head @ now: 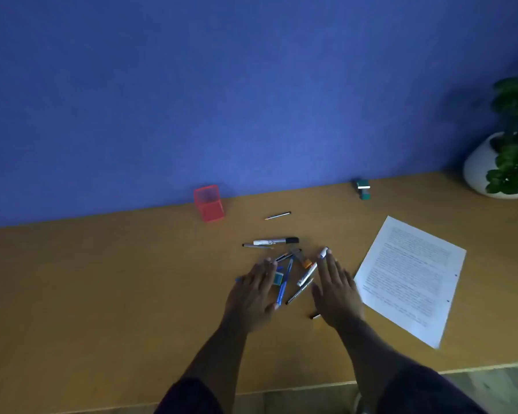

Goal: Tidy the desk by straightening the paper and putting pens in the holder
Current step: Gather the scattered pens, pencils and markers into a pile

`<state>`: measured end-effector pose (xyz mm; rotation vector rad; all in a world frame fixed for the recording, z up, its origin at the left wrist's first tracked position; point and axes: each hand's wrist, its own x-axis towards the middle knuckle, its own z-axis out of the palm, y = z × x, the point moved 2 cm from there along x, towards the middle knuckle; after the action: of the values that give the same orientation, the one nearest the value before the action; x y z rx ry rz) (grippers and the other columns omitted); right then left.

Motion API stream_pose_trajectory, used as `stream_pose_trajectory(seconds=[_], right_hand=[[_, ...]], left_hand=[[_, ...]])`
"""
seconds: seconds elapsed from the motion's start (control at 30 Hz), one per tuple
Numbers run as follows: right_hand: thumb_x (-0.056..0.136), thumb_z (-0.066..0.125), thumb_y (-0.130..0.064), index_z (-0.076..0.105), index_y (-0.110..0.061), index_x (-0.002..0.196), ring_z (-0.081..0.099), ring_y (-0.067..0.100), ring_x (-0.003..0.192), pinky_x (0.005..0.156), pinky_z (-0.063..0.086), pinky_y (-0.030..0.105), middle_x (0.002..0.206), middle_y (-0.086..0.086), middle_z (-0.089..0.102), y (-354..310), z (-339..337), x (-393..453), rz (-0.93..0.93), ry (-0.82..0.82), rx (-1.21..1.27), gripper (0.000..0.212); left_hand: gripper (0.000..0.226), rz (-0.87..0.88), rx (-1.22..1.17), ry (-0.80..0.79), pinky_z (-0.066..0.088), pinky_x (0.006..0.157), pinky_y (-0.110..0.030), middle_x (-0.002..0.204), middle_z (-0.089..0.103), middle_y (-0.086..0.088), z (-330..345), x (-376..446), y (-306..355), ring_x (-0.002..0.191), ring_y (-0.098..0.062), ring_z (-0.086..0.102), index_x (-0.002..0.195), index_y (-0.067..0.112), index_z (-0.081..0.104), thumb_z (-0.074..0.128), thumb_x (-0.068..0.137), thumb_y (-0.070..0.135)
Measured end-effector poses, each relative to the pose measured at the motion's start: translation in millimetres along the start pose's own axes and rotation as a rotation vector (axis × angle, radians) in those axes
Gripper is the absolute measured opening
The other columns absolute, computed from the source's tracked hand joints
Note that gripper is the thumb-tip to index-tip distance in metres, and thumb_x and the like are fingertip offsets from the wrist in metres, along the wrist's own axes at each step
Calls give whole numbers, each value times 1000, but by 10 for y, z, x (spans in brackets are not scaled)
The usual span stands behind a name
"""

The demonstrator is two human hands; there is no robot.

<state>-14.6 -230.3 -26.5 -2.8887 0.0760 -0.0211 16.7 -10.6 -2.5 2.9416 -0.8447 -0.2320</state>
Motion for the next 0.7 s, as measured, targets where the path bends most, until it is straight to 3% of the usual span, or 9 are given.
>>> stream_pose_trajectory(seconds=[0.1,0.2,0.37,0.53,0.7], right_hand=[[102,29,-45,-15,-27,153,-5,25,151,123,13,45,162,5,-17,4,104,-36,108,-39,43,70],[103,27,-45,-11,-26,155,-4,26,151,122,12,44,163,8,-13,-29,204,-69,131,-48,68,67],[102,34,-43,6,-33,155,11,28,151,120,20,44,165,8,4,-52,256,12,105,-66,61,61],[99,45,-47,14,-41,152,44,29,137,100,48,42,162,1,21,-112,303,74,21,-114,25,62],[96,51,-47,28,-40,148,48,29,132,96,50,42,161,0,24,-69,371,71,17,-139,-13,58]], left_hand=[[100,-80,14,-101,26,120,-43,168,-17,-1,119,11,20,156,-23,-3,158,21,-15,51,93,58],[92,-98,6,-131,28,118,-46,168,-11,-2,209,29,51,156,-25,4,159,22,-9,49,96,55],[71,-142,25,-129,29,115,-48,166,14,1,216,104,23,150,-21,24,159,25,12,43,99,50],[62,-217,-37,-113,35,110,-48,160,27,3,213,158,-161,146,-18,31,155,21,23,39,101,49],[33,-290,-101,-72,42,97,-41,138,47,10,251,135,-599,130,-16,47,131,24,52,47,99,19]])
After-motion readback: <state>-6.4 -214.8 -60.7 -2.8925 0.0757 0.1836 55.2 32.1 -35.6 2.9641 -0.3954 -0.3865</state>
